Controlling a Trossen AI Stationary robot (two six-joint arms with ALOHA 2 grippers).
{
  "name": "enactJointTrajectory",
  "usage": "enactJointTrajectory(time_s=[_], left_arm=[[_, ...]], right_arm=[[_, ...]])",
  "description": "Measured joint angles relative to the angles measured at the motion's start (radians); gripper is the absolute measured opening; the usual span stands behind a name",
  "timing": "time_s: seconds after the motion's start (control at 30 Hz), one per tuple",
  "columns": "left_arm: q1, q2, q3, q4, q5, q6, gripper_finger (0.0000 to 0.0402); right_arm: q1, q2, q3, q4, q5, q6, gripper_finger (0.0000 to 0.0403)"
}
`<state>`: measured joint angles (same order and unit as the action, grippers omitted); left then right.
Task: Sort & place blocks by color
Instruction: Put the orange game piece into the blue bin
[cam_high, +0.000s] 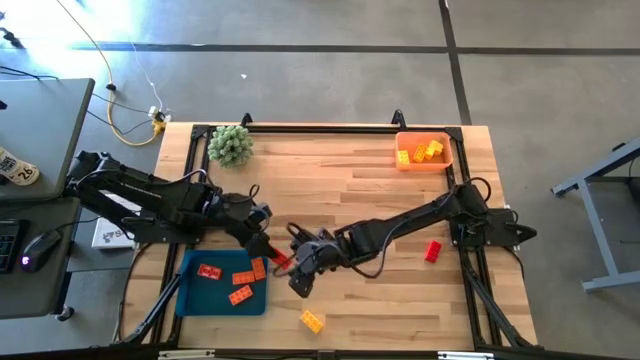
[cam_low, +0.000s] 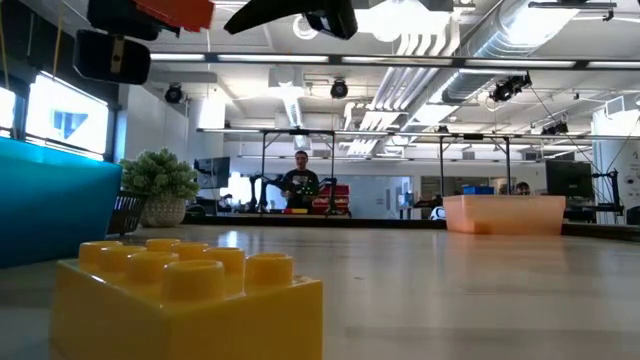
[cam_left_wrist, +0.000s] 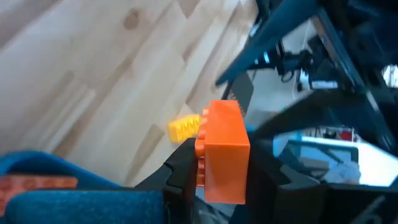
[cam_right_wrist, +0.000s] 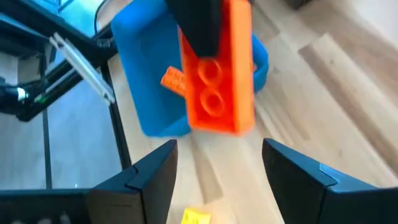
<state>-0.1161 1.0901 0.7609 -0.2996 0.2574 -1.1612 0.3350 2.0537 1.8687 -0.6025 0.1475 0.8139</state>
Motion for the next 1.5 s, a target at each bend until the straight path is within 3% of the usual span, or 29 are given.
enactJointTrajectory(time_s=[0.4,0.77,1.17,1.5], left_arm=[[-0.217,0.0,0.0,-0.165,-0.003,-0.084,0.0075],[-0.387,0.0,0.0,-0.423,-0.089,-0.231,0.0076],[-0.429,0.0,0.0,-0.515,-0.138,-0.306,0.011],[-0.429,0.0,0.0,-0.572,-0.138,-0.313,0.0132]], right_arm=[[0.082,0.0,0.0,-0.115,0.009,0.202,0.0223],[0.132,0.014,0.0,-0.112,0.05,0.263,0.0224],[0.149,0.145,0.0,-0.009,-0.051,0.288,0.0224],[0.155,0.161,0.0,-0.023,-0.074,0.281,0.0224]])
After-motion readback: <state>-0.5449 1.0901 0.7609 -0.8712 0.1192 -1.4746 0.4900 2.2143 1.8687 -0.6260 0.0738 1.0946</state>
